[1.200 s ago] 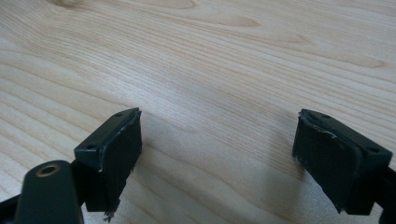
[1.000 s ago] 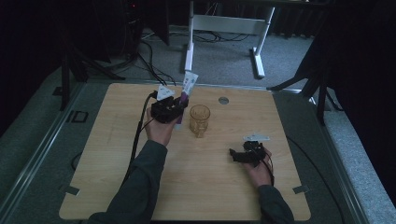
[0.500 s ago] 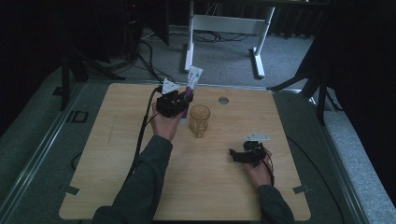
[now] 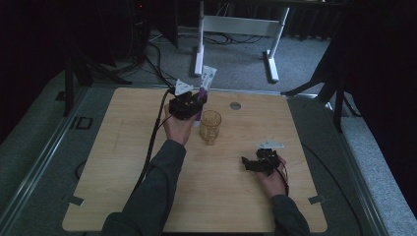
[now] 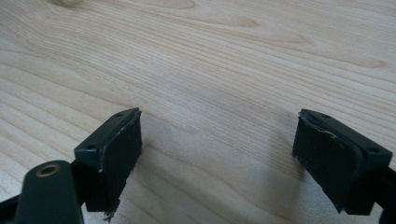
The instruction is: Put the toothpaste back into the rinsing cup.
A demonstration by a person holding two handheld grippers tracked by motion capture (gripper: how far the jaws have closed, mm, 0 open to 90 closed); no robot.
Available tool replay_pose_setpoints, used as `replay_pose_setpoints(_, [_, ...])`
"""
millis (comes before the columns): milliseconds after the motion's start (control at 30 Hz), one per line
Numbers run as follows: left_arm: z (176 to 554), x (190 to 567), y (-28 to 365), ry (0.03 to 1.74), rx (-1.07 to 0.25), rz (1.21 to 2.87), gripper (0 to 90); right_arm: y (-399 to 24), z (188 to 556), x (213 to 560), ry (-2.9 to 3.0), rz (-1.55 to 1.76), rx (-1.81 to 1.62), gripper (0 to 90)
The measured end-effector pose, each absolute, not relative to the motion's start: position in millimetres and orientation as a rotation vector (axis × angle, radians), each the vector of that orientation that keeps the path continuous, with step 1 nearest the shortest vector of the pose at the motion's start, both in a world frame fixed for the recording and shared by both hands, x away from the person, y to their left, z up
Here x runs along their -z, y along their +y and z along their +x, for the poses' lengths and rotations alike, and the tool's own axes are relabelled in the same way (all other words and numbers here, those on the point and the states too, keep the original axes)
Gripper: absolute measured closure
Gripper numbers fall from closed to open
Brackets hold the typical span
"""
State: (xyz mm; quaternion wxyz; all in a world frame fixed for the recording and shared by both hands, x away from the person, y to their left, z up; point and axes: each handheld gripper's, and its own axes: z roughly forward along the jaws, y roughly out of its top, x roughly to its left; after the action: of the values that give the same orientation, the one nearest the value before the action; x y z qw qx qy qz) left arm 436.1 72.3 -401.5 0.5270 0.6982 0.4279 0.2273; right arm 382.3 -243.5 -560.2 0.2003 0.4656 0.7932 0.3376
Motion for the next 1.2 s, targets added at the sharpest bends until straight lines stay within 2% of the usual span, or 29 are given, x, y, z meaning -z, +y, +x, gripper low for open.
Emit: replay_pose_setpoints(1200, [462.8, 408.8, 35.6, 1.031, -0.531, 1.656, 70.7, -243.9, 381.8, 560.2, 2.220, 1.296, -0.944, 15.5])
